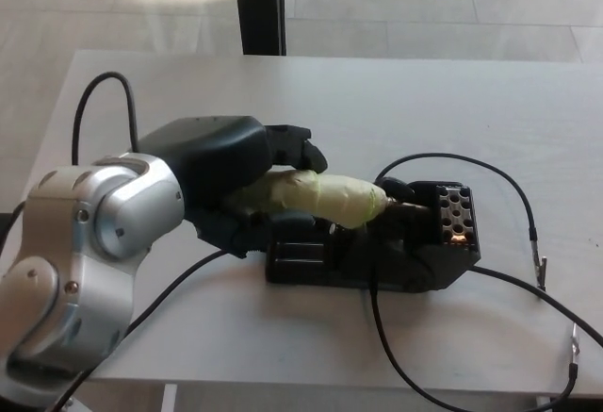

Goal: Use the left hand of the robot to grab the soldering gun kept on the middle of the table and pull it out of its base and keep it on the left side of the base

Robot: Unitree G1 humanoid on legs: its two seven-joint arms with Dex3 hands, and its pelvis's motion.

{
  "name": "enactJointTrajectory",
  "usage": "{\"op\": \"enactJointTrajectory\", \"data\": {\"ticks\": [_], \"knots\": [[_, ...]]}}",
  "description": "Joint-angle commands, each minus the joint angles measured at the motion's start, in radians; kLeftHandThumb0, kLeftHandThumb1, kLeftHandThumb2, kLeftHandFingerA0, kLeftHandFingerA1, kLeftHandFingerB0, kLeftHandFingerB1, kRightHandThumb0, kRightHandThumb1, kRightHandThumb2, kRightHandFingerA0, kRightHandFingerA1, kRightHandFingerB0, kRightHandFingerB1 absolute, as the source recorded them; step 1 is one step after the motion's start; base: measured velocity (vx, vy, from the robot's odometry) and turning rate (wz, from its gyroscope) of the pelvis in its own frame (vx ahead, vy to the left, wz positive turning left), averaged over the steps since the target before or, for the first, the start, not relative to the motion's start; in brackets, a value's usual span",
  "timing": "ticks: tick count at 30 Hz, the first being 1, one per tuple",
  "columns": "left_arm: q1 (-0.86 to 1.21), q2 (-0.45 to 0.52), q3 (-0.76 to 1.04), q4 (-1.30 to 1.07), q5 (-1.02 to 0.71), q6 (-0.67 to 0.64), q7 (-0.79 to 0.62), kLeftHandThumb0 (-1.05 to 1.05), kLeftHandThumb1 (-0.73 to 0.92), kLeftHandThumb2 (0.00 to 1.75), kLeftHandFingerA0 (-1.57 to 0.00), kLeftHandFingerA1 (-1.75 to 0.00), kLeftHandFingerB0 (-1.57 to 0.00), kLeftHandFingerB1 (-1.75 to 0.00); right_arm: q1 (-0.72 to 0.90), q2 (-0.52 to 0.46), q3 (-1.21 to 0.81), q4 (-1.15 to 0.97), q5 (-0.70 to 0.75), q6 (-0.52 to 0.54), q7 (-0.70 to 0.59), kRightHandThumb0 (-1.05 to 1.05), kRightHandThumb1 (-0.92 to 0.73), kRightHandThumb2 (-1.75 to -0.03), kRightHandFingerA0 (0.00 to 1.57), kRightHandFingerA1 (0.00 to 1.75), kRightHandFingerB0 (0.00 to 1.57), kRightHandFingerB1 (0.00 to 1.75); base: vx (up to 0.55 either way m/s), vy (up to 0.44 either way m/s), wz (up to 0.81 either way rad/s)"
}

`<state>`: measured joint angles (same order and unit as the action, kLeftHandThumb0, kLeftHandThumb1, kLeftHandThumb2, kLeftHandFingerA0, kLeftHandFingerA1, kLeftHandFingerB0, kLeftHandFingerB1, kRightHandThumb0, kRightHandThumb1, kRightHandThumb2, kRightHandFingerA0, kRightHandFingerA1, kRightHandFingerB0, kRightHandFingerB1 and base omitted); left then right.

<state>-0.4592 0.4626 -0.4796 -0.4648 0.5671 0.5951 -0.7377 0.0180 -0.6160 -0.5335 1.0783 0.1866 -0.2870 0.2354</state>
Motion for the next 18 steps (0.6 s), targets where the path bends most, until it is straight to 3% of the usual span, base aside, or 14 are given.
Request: {"op": "enactJointTrajectory", "data": {"ticks": [1,2,3,4,5,8,10,11,12,13,14,15,16,18], "knots": [[0.001,-0.020,0.016,0.002,-0.003,0.040,-0.003,-0.81,0.74,1.10,-0.54,-0.67,-0.29,-0.54,-0.009,-0.028,0.000,0.019,0.010,-0.031,-0.002,-1.05,-0.50,-1.21,0.78,1.33,0.12,0.91,0.00,0.000,0.00],[0.008,-0.024,0.020,0.004,-0.008,0.033,0.002,-0.79,0.72,1.11,-0.51,-0.66,-0.28,-0.54,-0.010,-0.027,-0.004,0.020,0.015,-0.030,0.000,-1.05,-0.64,-0.78,0.67,1.58,0.14,1.30,0.00,0.000,0.00],[0.010,-0.025,0.020,0.003,-0.007,0.036,0.000,-0.81,0.73,1.10,-0.52,-0.66,-0.29,-0.53,-0.013,-0.027,-0.005,0.023,0.017,-0.030,0.003,-1.05,-0.48,-1.20,0.80,1.35,0.13,0.92,0.00,0.000,0.00],[0.010,-0.027,0.021,0.003,-0.005,0.041,-0.004,-0.81,0.73,1.10,-0.52,-0.66,-0.29,-0.53,-0.016,-0.027,-0.004,0.028,0.017,-0.034,0.007,-1.05,-0.48,-1.20,0.80,1.35,0.13,0.92,0.00,0.000,0.00],[0.009,-0.028,0.019,0.001,0.000,0.046,-0.010,-0.82,0.92,0.68,-0.53,-0.58,-0.33,-0.42,-0.020,-0.029,-0.003,0.037,0.015,-0.036,0.007,-1.05,-0.66,-0.75,0.66,1.56,0.11,1.26,0.00,0.000,0.00],[0.009,-0.028,0.009,-0.002,0.007,0.058,-0.022,-0.80,0.91,0.67,-0.50,-0.56,-0.33,-0.42,-0.028,-0.032,-0.001,0.040,0.014,-0.032,-0.001,-1.05,-0.63,-0.81,0.76,1.46,0.02,1.49,0.00,0.000,0.00],[0.013,-0.022,0.007,0.005,0.008,0.035,-0.013,-0.80,0.91,0.67,-0.66,-0.64,-0.33,-0.43,-0.030,-0.033,0.007,0.045,0.005,-0.040,-0.006,-1.05,-0.65,-0.79,0.70,1.55,0.10,1.29,0.00,0.000,0.00],[0.018,-0.017,0.004,0.008,0.012,0.025,-0.010,-0.79,0.90,0.67,-0.77,-0.73,-0.33,-0.42,-0.026,-0.033,0.009,0.038,0.004,-0.046,-0.007,-1.04,-0.47,-1.18,0.85,1.33,0.14,0.93,0.00,0.000,0.00],[0.019,-0.013,-0.002,0.006,0.019,0.029,-0.013,-0.79,0.71,1.07,-0.68,-0.75,-0.30,-0.54,-0.022,-0.030,0.007,0.028,0.007,-0.046,-0.008,-1.04,-0.49,-1.22,0.86,1.32,0.08,0.90,0.00,0.000,0.00],[0.020,-0.012,-0.004,0.005,0.022,0.030,-0.013,-0.79,0.71,1.07,-0.68,-0.75,-0.30,-0.54,-0.023,-0.029,0.005,0.029,0.013,-0.044,-0.006,-1.04,-0.49,-1.22,0.86,1.32,0.08,0.90,0.00,0.000,0.00],[0.026,-0.012,-0.005,0.008,0.024,0.021,-0.004,-0.78,0.89,0.66,-0.67,-0.67,-0.34,-0.43,-0.025,-0.028,0.002,0.029,0.016,-0.042,-0.008,-1.05,-0.59,-0.88,1.02,1.34,0.01,1.53,0.00,0.000,0.00],[0.029,-0.011,-0.008,0.007,0.032,0.017,0.003,-0.76,0.68,1.04,-0.70,-0.76,-0.31,-0.55,-0.028,-0.032,0.008,0.038,0.009,-0.040,-0.013,-1.05,-0.64,-0.78,1.04,1.32,0.10,1.36,0.00,0.000,0.00],[0.029,-0.011,-0.008,0.007,0.033,0.018,0.003,-0.76,0.68,1.04,-0.70,-0.76,-0.31,-0.55,-0.028,-0.032,0.008,0.038,0.009,-0.041,-0.013,-1.05,-0.64,-0.78,1.04,1.32,0.10,1.36,0.00,0.000,0.00],[0.025,0.003,-0.022,0.007,0.049,0.018,-0.008,-0.71,0.85,0.65,-0.55,-0.57,-0.33,-0.41,-0.034,-0.032,0.007,0.057,0.009,-0.057,-0.013,-1.05,-0.64,-0.76,1.23,1.15,0.12,1.36,0.00,0.000,0.00]]}}
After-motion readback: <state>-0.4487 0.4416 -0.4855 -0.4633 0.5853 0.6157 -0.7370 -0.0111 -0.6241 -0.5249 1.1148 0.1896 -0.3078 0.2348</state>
